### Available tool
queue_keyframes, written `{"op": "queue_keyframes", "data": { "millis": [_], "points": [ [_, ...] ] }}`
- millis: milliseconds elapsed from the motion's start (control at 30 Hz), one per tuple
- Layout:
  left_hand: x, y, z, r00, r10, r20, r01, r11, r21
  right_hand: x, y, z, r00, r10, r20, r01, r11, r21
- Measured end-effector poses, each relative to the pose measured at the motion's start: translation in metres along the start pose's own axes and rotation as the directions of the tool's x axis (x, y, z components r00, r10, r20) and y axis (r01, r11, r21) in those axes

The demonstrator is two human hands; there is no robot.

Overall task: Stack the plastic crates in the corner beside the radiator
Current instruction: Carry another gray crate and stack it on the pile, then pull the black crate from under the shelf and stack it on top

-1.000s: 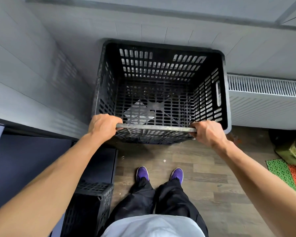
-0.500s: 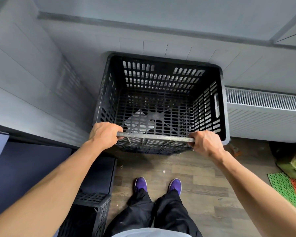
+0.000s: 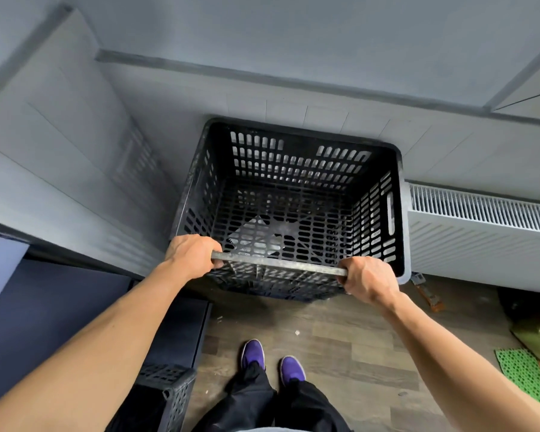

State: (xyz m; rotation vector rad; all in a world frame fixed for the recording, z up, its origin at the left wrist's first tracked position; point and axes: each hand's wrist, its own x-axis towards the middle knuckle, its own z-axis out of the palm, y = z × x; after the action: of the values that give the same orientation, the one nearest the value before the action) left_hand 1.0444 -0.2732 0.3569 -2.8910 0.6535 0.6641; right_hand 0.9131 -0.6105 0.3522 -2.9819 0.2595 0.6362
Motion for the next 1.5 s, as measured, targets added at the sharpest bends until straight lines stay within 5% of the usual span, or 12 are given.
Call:
{"op": "queue_keyframes", "data": {
  "millis": [300, 700, 967, 1267, 1500],
  "points": [
    [-0.019, 0.046, 0.007, 0.999, 0.022, -0.034, -0.027, 0.989, -0.143, -0.003, 0.000, -0.009, 0.983, -0.104, 0.149, 0.095, 0.993, 0.068],
    [-0.086, 0.104, 0.016, 0.965, -0.142, -0.220, 0.021, 0.879, -0.476, -0.015, -0.027, -0.033, 0.927, -0.375, 0.021, 0.373, 0.926, 0.061],
    [-0.175, 0.089, 0.064, 0.896, -0.420, -0.142, 0.248, 0.740, -0.626, -0.033, -0.116, -0.031, 0.702, -0.692, -0.167, 0.688, 0.720, -0.089],
    [-0.307, 0.078, 0.148, 0.708, -0.703, 0.067, 0.496, 0.428, -0.756, -0.088, -0.224, 0.022, 0.525, -0.838, 0.148, 0.849, 0.528, -0.026],
    [-0.400, 0.090, 0.214, 0.586, -0.779, 0.224, 0.616, 0.248, -0.748, -0.152, -0.270, 0.071, 0.413, -0.853, 0.318, 0.907, 0.418, -0.058]
  ]
}}
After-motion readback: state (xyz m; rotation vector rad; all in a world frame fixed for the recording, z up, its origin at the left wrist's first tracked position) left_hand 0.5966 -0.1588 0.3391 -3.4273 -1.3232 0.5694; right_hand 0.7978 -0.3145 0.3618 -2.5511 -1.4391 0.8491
